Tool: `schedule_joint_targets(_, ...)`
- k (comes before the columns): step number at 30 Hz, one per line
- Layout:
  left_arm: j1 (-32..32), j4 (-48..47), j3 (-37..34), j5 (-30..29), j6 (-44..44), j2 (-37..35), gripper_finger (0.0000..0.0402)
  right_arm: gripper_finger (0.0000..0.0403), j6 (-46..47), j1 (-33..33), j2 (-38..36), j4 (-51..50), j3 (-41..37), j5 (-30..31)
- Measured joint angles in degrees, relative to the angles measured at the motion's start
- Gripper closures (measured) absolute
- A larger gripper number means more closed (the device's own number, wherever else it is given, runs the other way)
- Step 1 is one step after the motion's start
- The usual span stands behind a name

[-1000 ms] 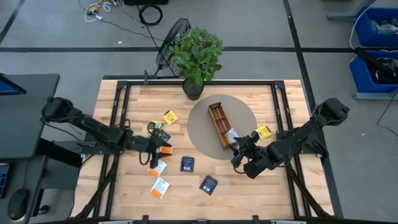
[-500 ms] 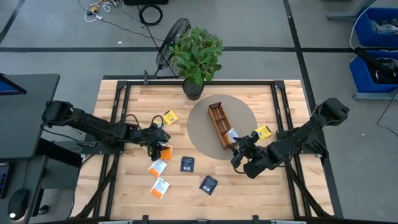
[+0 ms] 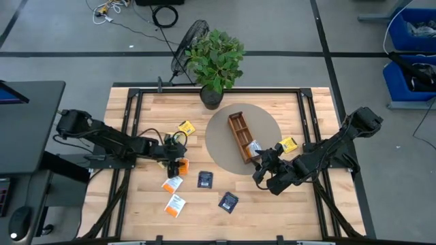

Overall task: Pick & Place Tea
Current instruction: Put the white tea bag into the bottom section of the wooden organizer

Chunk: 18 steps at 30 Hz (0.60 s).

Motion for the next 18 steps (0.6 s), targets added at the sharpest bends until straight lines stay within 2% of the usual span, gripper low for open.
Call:
schedule_joint_targets(10, 0.0, -1.9, 3.8, 0.2, 1.7, 3.1, 0.0233, 0.0183, -0.1, 0.0, 0.0, 0.0, 0.0, 0.0)
schedule_joint_targets(14, 0.0, -1.9, 4.8, 0.8, 4.2, 3.2, 0.0275, 0.0183, -0.1, 0.0, 0.0, 0.0, 0.0, 0.0)
schedule_joint_targets(18, 0.1, -2.3, 4.9, 0.7, 3.8, 3.9, 0.0348, 0.0183, -0.1, 0.0, 0.0, 0.0, 0.0, 0.0)
